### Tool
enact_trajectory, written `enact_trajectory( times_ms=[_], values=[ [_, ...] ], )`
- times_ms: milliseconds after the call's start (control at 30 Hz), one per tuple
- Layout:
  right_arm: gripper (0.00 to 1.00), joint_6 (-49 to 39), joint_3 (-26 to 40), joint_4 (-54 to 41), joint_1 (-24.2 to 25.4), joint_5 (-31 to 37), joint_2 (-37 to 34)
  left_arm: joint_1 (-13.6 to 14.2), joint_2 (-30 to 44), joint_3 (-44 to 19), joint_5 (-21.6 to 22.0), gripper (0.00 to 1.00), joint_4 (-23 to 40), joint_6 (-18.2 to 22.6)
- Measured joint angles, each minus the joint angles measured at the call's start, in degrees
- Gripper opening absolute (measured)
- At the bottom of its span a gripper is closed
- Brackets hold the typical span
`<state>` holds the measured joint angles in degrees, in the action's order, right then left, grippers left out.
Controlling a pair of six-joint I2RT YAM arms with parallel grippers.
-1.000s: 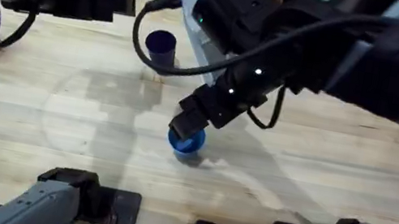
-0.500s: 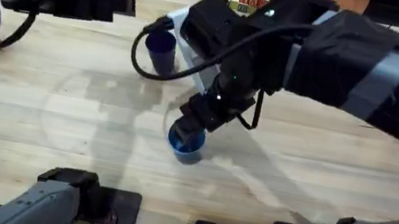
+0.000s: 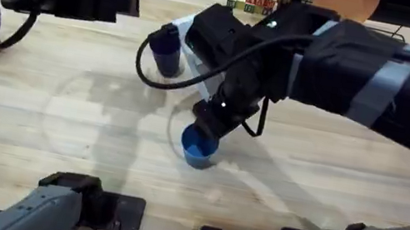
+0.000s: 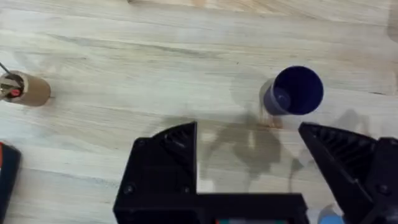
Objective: Pick up the cup on the table and put them onto the rack.
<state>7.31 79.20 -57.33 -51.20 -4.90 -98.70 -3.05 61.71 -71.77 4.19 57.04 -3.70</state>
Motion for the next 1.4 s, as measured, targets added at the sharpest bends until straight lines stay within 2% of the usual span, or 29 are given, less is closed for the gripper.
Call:
enact_trajectory(
  times_ms=[167, 333, 700, 833, 967, 1000, 1200, 1367, 1400],
  values=[
    [0.033, -0.02, 0.49, -3.01, 0.68, -0.04, 0.00, 0.00, 0.00, 0.00, 0.00, 0.994, 0.00, 0.00],
    [0.032, -0.04, 4.96, -8.27, 5.90, -0.03, 0.00, 0.00, 0.00, 0.00, 0.00, 0.994, 0.02, 0.00],
    [0.031, -0.02, 25.28, -11.39, 29.74, 0.20, 0.05, 0.00, 0.00, 0.00, 0.00, 0.994, 0.02, 0.00],
    [0.033, -0.02, 29.34, -11.35, 37.58, 0.27, 0.07, 0.00, 0.00, 0.00, 0.00, 0.993, -0.33, 0.00],
    [0.033, -0.02, 30.47, -11.33, 43.46, 0.63, 0.07, 0.00, 0.00, 0.00, 0.00, 0.994, -0.66, 0.00],
    [0.033, -0.02, 30.47, -11.37, 46.44, 0.63, 0.07, 0.00, 0.00, 0.00, 0.00, 0.993, -0.66, 0.00],
    [0.033, -0.02, 30.47, -8.89, 50.66, 0.63, 0.07, 0.00, 0.00, 0.00, 0.00, 0.994, -0.66, 0.00],
    [0.033, -0.02, 30.48, -5.90, 51.17, 0.63, -0.07, 0.00, 0.00, 0.00, 0.00, 0.993, -0.66, 0.00],
    [0.033, -0.02, 30.75, -5.74, 51.08, 0.63, -2.09, 0.00, 0.00, 0.00, 0.00, 0.994, -0.66, 0.00]
  ],
)
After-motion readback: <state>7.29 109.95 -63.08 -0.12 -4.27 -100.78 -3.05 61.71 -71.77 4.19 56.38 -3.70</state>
